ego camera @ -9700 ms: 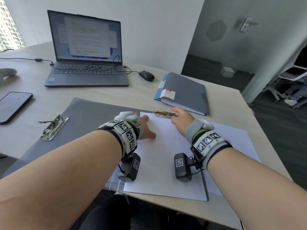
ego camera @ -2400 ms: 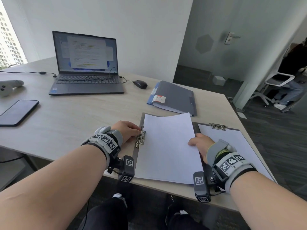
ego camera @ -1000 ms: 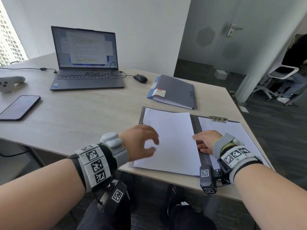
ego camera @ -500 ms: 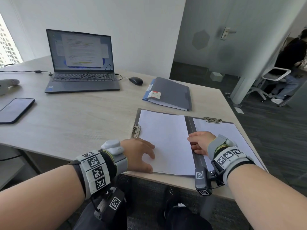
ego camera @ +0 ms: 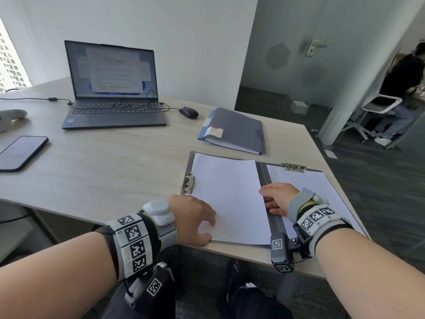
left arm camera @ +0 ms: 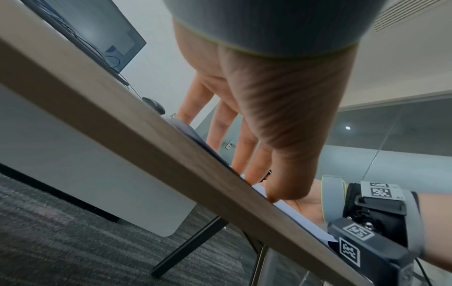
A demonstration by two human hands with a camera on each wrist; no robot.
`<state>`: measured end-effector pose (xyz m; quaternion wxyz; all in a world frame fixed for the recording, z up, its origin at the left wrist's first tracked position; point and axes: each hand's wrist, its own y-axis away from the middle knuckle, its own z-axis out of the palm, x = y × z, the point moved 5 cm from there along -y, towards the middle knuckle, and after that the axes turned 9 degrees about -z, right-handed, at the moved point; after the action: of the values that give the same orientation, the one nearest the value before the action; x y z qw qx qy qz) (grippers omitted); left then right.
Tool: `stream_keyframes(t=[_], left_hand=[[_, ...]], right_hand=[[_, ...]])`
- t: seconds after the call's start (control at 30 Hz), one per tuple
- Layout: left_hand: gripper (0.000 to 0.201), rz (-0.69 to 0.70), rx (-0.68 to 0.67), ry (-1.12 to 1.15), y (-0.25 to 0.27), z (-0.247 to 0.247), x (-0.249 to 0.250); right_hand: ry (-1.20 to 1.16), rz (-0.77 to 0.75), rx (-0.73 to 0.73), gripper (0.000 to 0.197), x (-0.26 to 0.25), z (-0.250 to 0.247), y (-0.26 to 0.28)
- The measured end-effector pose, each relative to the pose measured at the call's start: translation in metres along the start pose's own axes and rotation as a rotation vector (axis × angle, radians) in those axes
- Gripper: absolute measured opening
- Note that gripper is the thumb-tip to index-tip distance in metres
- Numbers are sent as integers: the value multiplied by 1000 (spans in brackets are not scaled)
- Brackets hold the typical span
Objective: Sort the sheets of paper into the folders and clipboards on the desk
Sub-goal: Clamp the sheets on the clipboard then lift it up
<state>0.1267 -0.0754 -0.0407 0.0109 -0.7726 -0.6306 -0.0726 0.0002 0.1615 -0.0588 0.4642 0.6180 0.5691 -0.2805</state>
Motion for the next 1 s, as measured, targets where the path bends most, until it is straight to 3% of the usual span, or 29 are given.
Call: stream_keyframes(t=[0.33, 0.67, 0.9, 1.0], left_hand=[[53, 42, -14, -61, 2, 5, 1], [43, 162, -41, -117, 5, 2, 7], [47, 152, 29, -81, 5, 4, 1], [44, 89, 107, 79, 3, -4, -10]], right_hand=[[-7, -9, -20, 16, -2, 1, 1], [16, -9, -13, 10, 0, 0, -1], [28, -14, -7, 5, 0, 0, 0], [38, -14, 2, 8, 0, -1, -1]])
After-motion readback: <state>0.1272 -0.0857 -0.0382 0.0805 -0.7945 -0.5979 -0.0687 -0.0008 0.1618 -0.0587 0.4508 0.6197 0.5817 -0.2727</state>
